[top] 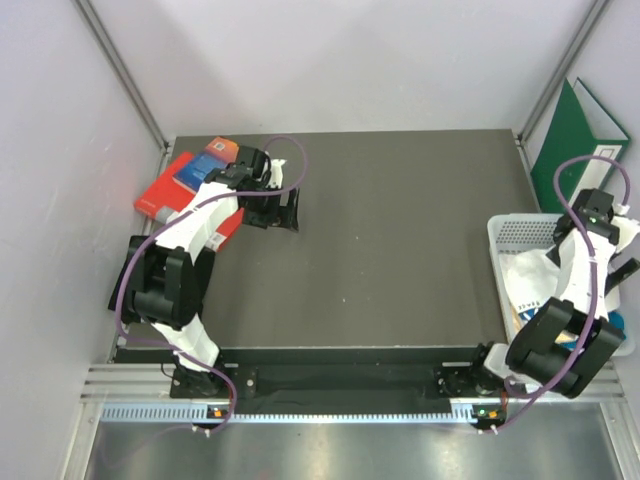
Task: Fold and stack the t-shirts
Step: Grab crumpled tshirt from bin with the right arm, then move the tshirt to the center of the board
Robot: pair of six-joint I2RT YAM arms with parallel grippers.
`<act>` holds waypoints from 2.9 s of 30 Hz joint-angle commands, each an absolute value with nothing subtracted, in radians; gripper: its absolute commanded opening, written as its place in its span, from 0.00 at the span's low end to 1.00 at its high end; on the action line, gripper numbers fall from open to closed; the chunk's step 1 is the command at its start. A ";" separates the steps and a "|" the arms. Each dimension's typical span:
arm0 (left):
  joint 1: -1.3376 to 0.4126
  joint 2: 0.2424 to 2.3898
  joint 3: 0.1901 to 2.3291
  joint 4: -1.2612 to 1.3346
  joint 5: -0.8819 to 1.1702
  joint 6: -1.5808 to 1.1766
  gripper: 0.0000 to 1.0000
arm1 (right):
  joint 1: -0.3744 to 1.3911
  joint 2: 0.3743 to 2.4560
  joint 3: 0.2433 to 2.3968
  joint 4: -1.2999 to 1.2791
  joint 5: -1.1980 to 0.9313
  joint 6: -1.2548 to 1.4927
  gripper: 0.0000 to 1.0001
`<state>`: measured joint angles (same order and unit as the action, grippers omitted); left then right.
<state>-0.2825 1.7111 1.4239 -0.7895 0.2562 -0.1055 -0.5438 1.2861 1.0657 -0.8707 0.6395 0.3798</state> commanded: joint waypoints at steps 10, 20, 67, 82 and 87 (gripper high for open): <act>-0.284 1.674 1.407 -0.761 0.272 -0.083 0.99 | -0.624 1.497 1.147 -0.822 0.724 0.420 1.00; -0.284 1.652 1.394 -0.764 0.249 -0.078 0.99 | -0.623 1.566 1.144 -0.762 0.565 0.385 0.00; -0.268 1.396 1.417 -0.667 -0.361 -0.204 0.99 | 0.658 1.700 1.688 -0.744 0.167 0.239 0.00; -0.268 1.419 1.410 -0.672 -0.333 -0.216 0.99 | 0.586 1.586 1.847 -0.995 0.823 0.275 0.00; -0.268 1.424 1.397 -0.670 -0.333 -0.222 0.98 | 0.589 1.575 1.833 -0.911 0.674 0.198 0.00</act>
